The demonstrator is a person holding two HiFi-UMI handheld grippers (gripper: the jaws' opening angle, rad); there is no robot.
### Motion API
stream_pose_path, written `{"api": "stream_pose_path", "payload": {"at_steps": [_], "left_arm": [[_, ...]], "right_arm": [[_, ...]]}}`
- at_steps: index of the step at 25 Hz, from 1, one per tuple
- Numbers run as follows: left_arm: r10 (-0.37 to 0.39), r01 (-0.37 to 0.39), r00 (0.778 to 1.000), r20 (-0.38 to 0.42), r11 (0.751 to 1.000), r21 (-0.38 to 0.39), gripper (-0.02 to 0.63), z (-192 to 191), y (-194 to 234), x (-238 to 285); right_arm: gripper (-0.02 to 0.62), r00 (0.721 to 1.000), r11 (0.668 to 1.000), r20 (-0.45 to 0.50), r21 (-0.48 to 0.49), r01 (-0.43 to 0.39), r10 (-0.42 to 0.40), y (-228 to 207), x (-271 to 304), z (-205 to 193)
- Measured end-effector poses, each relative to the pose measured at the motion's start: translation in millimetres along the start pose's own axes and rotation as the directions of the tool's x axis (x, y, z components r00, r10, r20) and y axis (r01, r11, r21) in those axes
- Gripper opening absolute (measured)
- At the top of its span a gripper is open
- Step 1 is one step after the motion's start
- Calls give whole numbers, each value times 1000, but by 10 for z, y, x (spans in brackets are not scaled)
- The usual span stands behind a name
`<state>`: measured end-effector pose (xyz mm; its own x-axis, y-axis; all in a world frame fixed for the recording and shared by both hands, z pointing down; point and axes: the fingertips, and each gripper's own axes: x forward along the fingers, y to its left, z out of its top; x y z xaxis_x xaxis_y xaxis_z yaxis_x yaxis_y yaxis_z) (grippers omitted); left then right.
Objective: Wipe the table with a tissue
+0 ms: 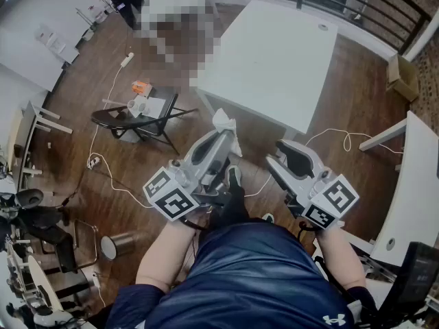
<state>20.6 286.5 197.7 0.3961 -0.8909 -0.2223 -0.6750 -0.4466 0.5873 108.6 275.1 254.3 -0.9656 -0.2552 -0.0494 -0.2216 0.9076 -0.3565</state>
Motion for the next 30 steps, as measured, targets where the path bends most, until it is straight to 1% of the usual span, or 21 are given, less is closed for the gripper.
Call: {"api": "stream_pose_path", "payload": {"at_steps": [3,5,8,10,13,15,17,18,19,21,24,25,26,27,30], "left_arm": [[10,-10,1000,10,1000,-5,15,138,456,141],[13,-13,1000,4,1000,-5,15,229,837,254],[37,-37,998,-46,999,11,15,358,1548,445],[70,-67,993,-98,997,33,15,457,2055,578],[113,-91,973,-199,989,120,15,610,2737,793],[121,-70,958,-261,978,197,15,638,3126,942],[136,-40,934,-330,958,284,15,599,3469,1089],[155,-24,915,-372,943,333,15,552,3628,1158],[177,-6,892,-416,924,382,15,488,3778,1228],[227,36,838,-496,884,466,15,331,4048,1377],[302,108,760,-576,814,571,15,16,4444,1612],[327,139,729,-602,790,597,15,-111,4553,1684],[351,175,692,-631,766,619,15,-241,4645,1740],[377,217,651,-659,739,638,15,-367,4730,1774],[465,350,520,-717,650,675,15,-667,5004,1801]], "right_arm": [[167,999,999,-9,-5,32,-32,-314,285,-14],[166,998,998,-24,-6,63,-63,-590,522,-45],[164,988,990,-58,-9,144,-145,-1062,898,-73],[156,973,976,-83,0,216,-215,-1375,1136,-63],[149,946,952,-115,8,305,-302,-1783,1511,-33],[147,927,935,-132,3,354,-351,-2029,1723,-7],[142,907,917,-147,-15,398,-396,-2255,1892,0],[140,895,909,-159,-31,417,-416,-2356,1960,-15],[140,884,900,-173,-47,433,-434,-2452,2016,-41],[140,864,886,-201,-67,458,-462,-2634,2080,-114],[137,836,870,-245,-88,486,-491,-2952,2089,-254],[136,825,865,-261,-101,492,-500,-3071,2075,-315],[135,815,860,-277,-117,497,-509,-3186,2054,-387],[135,803,854,-293,-135,502,-518,-3291,2027,-472],[133,761,836,-349,-200,510,-548,-3595,1921,-768]]}}
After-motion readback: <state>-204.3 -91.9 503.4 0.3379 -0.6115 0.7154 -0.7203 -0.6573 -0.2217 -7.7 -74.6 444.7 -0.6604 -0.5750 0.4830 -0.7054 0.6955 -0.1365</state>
